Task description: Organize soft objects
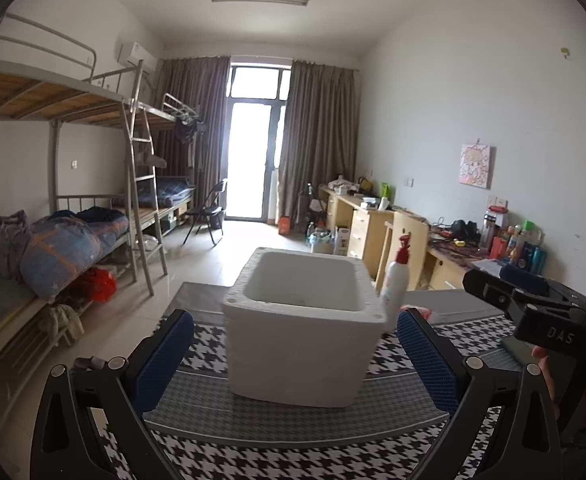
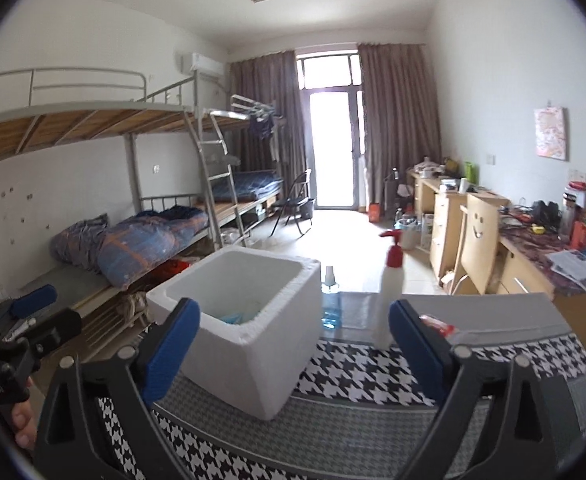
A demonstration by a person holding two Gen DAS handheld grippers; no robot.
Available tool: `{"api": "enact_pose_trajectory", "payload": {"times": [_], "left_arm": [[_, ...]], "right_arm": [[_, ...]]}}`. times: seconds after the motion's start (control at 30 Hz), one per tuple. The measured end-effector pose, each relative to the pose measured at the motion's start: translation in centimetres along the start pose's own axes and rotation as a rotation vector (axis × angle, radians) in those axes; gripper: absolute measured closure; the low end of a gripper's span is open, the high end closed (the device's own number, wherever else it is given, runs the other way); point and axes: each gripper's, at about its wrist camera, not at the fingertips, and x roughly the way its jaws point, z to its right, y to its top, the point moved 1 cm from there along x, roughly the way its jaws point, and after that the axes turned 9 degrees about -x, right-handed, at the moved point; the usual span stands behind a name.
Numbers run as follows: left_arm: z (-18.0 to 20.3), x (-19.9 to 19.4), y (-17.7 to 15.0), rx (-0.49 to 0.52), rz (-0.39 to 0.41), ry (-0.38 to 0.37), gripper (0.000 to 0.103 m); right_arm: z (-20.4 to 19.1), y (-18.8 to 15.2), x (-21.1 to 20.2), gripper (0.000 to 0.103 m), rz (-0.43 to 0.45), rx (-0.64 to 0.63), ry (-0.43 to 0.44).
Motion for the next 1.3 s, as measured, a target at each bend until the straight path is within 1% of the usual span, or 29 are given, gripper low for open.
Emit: {"api": "enact_pose_trajectory", "payload": {"times": [0.13,0.17,0.2,0.3,0.37,0.53,0.73,0.8,0.97,1.03,1.17,1.27,1.3], "left_arm": [[1.1,-0.5,-0.4,0.020,0.010,-0.009,0.001],[1.2,-0.7,-0.4,0.021,0.013,-0.008,0.001],[1.4,-0.9,-0.6,0.025,0.017,-0.005,0.001],[1.9,-1.2,-0.8,0.048,0.036,0.010,0.001],[2.2,-1.3,-1.1,0.069,0.037,-0.005,0.001],[2.7,-1.8,-1.9,0.071,0.039,-0.021,0.001],[3.3,-2.3,-3.4,0.081,0.040,-0.054,0.001],[3.3,-2.5,-3.8,0.078,0.040,-0.056,0.001],[3.2,-3.2,-4.5,0.075,0.065,-0.061,0.001],[3.4,-3.2,-4.8,0.081,0.062,-0.071,0.001],[3.5,-3.2,-5.5,0.082,0.040,-0.060,0.001],[3.4,-3.2,-5.6,0.081,0.039,-0.063,0.001],[3.4,-3.3,-5.6,0.079,0.039,-0.063,0.001]], "right_arm": [[0.3,-0.6,-1.4,0.004,0.011,0.007,-0.008],[0.3,-0.8,-1.7,0.001,0.020,0.005,-0.015],[0.3,-1.1,-2.0,0.000,0.031,0.001,-0.021],[0.2,-1.6,-2.6,0.000,0.047,0.001,-0.039],[0.3,-2.2,-3.2,0.000,0.049,0.010,-0.050],[0.2,-3.4,-4.4,0.000,0.056,-0.002,-0.091],[0.0,-4.9,-6.1,0.000,0.058,-0.011,-0.091],[-0.3,-5.5,-6.6,0.000,0.064,-0.024,-0.098],[-0.4,-6.6,-7.5,0.000,0.071,-0.012,-0.095],[-0.6,-6.9,-7.7,0.000,0.077,-0.021,-0.102],[-0.8,-7.8,-8.0,0.000,0.085,-0.027,-0.128],[-0.6,-8.2,-8.1,0.000,0.076,0.010,-0.086],[-0.6,-8.3,-8.1,0.000,0.075,0.011,-0.087]]}}
